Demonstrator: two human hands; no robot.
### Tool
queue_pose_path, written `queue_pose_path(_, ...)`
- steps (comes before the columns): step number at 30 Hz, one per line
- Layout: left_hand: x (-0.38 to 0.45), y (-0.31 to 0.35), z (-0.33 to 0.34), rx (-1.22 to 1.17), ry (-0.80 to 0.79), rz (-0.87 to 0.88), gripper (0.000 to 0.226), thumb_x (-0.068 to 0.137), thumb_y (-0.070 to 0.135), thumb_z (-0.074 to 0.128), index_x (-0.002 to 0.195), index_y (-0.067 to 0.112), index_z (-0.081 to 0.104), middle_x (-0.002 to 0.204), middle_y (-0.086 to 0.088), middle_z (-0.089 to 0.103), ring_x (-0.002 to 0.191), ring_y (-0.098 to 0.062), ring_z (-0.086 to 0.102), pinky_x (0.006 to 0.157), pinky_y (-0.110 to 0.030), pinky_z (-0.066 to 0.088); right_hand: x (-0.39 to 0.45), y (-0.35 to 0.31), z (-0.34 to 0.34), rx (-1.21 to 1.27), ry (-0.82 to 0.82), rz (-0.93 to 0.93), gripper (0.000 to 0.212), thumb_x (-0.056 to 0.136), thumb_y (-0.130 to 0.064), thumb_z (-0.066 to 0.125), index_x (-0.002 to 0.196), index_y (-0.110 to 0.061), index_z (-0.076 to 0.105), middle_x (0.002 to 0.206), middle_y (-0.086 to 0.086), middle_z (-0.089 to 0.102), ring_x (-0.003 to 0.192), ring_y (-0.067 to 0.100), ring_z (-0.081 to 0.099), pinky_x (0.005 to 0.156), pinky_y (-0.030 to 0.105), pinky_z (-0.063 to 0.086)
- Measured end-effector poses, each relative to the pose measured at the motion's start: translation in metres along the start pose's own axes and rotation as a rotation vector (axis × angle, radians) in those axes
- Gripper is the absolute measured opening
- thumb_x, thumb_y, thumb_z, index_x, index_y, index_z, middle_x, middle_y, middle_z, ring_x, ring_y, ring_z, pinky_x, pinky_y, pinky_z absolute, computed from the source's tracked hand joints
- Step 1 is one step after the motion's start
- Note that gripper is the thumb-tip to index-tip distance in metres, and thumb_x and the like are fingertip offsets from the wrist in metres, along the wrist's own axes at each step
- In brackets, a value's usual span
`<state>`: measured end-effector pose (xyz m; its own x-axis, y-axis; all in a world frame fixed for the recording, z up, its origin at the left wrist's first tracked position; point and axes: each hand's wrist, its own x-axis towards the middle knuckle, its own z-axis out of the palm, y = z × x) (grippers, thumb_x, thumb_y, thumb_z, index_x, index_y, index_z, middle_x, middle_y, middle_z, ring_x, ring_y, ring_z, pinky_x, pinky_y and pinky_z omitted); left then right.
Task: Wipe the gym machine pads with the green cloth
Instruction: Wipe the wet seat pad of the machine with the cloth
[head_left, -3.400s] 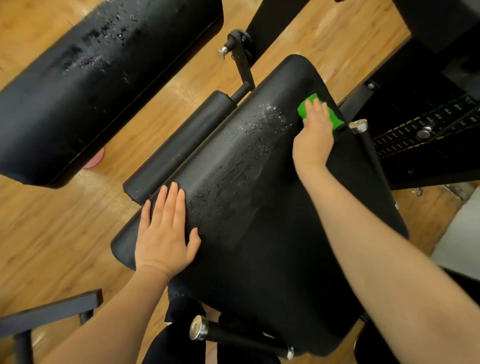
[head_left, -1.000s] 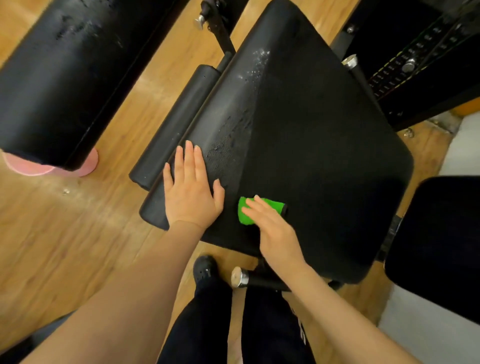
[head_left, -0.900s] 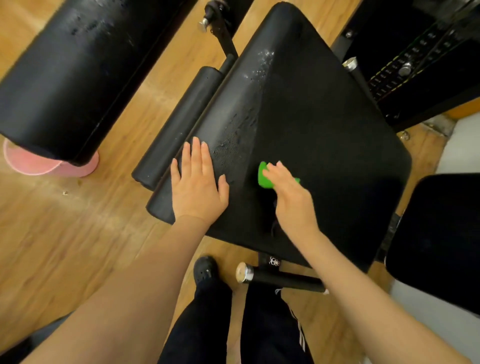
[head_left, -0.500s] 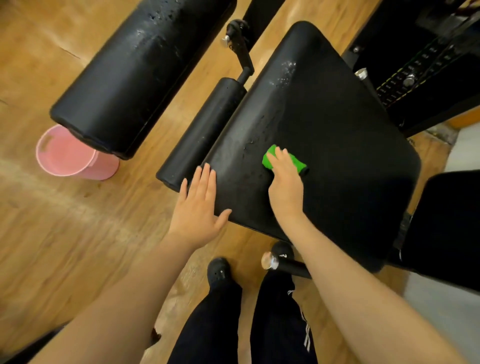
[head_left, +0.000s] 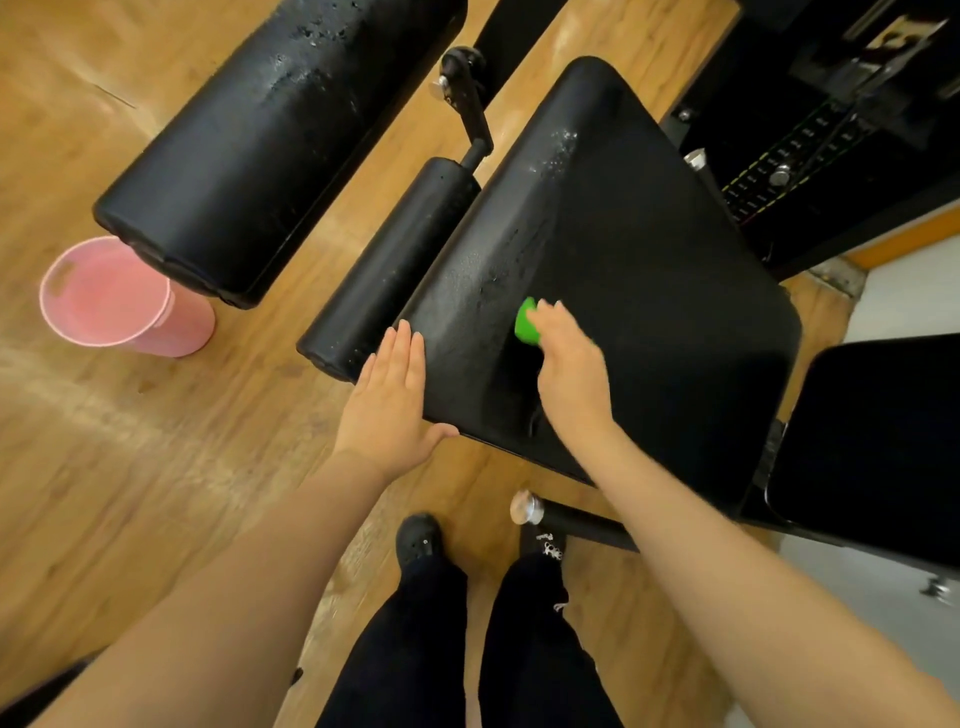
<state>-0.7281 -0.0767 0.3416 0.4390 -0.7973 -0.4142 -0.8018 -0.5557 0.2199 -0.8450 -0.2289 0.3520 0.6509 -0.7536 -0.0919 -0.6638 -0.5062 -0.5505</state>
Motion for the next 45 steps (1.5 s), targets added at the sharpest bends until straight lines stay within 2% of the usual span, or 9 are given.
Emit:
queue_pose_path(5,0.001,-0.002,0.004,-0.008,0.017,-0.004,0.110,0.086,0.063,0.056,0.152,0.007,-0.012,0.160,-0.013,-0.017,0.148,-0.025,-0.015,0.119,-0.037,-0.003,0.066,-0.006,0.025,-0.034,0.101,0.082,0.053,0.092,0.010,0.033,0.140,-0.011,0.041,0.151,0.003,0.031,0.143,0.018,0.018,0.112,0.025,0.017)
queue_pose_path(9,0.001,-0.002,0.006,-0.032,0.028,-0.003,0.110,0.086,0.061,0.058,0.152,0.006,-0.011,0.160,-0.012,-0.016,0.148,-0.025,-0.014,0.120,-0.037,-0.002,0.025,-0.017,0.055,-0.023,0.162,0.082,0.056,0.087,0.014,0.040,0.138,-0.008,0.043,0.148,0.009,0.036,0.141,0.024,0.024,0.114,0.033,0.022)
queue_pose_path(14,0.000,0.000,0.001,-0.037,0.003,-0.001,0.110,0.086,0.062,0.057,0.151,0.007,-0.013,0.160,-0.012,-0.018,0.148,-0.023,-0.015,0.120,-0.036,-0.002,-0.060,-0.015,0.064,-0.036,0.060,-0.108,0.056,0.075,0.017,0.054,0.126,-0.005,0.056,0.134,0.013,0.053,0.130,0.030,0.043,0.107,0.043,0.029)
queue_pose_path(22,0.001,0.000,-0.006,-0.010,-0.045,-0.008,0.110,0.087,0.062,0.055,0.151,0.008,-0.016,0.159,-0.011,-0.020,0.148,-0.024,-0.015,0.121,-0.035,0.000,-0.058,-0.001,0.038,0.058,-0.086,-0.210,0.048,0.077,0.017,0.053,0.120,-0.003,0.061,0.125,0.014,0.060,0.124,0.029,0.050,0.103,0.043,0.039)
queue_pose_path(27,0.002,0.000,-0.004,0.021,-0.036,-0.006,0.108,0.088,0.063,0.052,0.150,0.007,-0.018,0.159,-0.012,-0.021,0.147,-0.025,-0.017,0.121,-0.036,-0.001,0.035,-0.006,0.010,0.010,0.035,-0.111,0.047,0.091,0.009,0.037,0.133,-0.008,0.050,0.144,0.007,0.042,0.139,0.022,0.028,0.105,0.017,0.015)
queue_pose_path(32,0.002,0.000,-0.004,0.028,-0.038,-0.007,0.107,0.090,0.060,0.052,0.150,0.007,-0.018,0.159,-0.013,-0.022,0.147,-0.025,-0.018,0.121,-0.036,-0.002,0.061,-0.019,0.045,-0.038,0.130,0.043,0.051,0.093,0.008,0.035,0.139,-0.012,0.042,0.150,0.005,0.033,0.142,0.021,0.020,0.113,0.030,0.020)
queue_pose_path(37,0.001,-0.003,-0.005,0.003,-0.061,0.005,0.108,0.088,0.063,0.051,0.150,0.006,-0.017,0.158,-0.012,-0.023,0.146,-0.023,-0.020,0.119,-0.035,-0.005,-0.027,-0.021,0.074,-0.017,0.130,-0.182,0.045,0.083,0.003,0.037,0.122,-0.003,0.059,0.131,0.015,0.056,0.128,0.032,0.045,0.106,0.038,0.033)
queue_pose_path(41,-0.002,-0.002,-0.010,0.039,-0.064,0.006,0.096,0.093,0.066,0.034,0.150,0.008,-0.018,0.157,-0.011,-0.024,0.146,-0.023,-0.020,0.120,-0.037,-0.009,-0.073,-0.010,0.069,-0.049,-0.021,-0.274,0.043,0.080,0.003,0.050,0.121,-0.008,0.061,0.130,0.010,0.057,0.130,0.020,0.038,0.109,0.035,0.028)
queue_pose_path(45,0.000,0.003,-0.015,-0.024,0.006,-0.039,0.072,0.100,0.051,0.021,0.153,0.010,-0.006,0.161,-0.009,-0.010,0.148,-0.020,-0.012,0.119,-0.038,-0.011,-0.062,-0.003,0.052,0.071,-0.060,-0.282,0.050,0.076,0.013,0.059,0.121,-0.009,0.061,0.128,0.009,0.058,0.129,0.019,0.043,0.103,0.041,0.037)
